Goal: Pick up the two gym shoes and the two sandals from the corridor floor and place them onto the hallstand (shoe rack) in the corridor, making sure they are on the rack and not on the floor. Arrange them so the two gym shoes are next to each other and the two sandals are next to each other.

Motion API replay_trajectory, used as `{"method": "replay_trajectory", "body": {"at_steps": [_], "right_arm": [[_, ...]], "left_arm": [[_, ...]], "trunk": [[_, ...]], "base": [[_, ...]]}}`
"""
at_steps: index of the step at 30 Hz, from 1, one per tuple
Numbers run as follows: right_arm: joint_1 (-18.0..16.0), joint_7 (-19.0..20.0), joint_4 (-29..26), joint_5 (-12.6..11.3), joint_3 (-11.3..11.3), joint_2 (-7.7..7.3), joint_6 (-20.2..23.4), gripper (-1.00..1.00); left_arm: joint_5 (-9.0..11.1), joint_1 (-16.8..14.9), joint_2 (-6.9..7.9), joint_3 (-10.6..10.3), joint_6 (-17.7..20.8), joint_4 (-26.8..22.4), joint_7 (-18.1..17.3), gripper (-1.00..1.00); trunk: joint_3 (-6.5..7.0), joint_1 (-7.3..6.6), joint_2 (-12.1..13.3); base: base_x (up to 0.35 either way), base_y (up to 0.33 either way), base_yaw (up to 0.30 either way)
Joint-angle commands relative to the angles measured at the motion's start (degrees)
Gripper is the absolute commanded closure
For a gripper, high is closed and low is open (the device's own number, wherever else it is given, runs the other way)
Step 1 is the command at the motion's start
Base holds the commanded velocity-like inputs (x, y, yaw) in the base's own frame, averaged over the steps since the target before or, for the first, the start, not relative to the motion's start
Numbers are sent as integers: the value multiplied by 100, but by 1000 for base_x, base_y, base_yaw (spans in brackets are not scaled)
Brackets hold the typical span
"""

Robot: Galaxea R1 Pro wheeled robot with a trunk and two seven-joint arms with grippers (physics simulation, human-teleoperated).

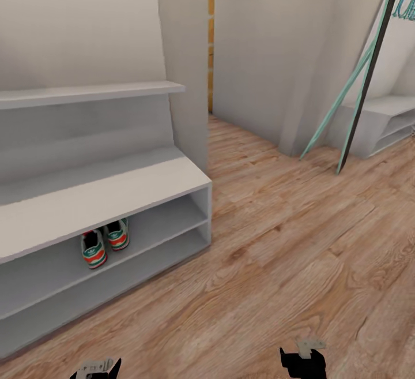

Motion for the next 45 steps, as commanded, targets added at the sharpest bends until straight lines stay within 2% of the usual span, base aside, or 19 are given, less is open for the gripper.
{"method": "replay_trajectory", "body": {"at_steps": [1, 36, 45], "right_arm": [[-5, -18, 9, 60, -46, 1, -17, -100], [4, -18, 9, 60, -46, 1, -19, -100], [4, -18, 9, 60, -46, 1, -19, -100]], "left_arm": [[43, -1, -2, 29, 2, 3, -60, -100], [78, -1, -2, 30, 6, 3, -60, -100], [40, -1, -2, 30, 6, 3, -60, -100]], "trunk": [[-5, -1, -2], [-5, -1, -2], [-5, -1, -2]], "base": [[0, 0, -267], [1, 0, -267], [207, 0, -267]]}}
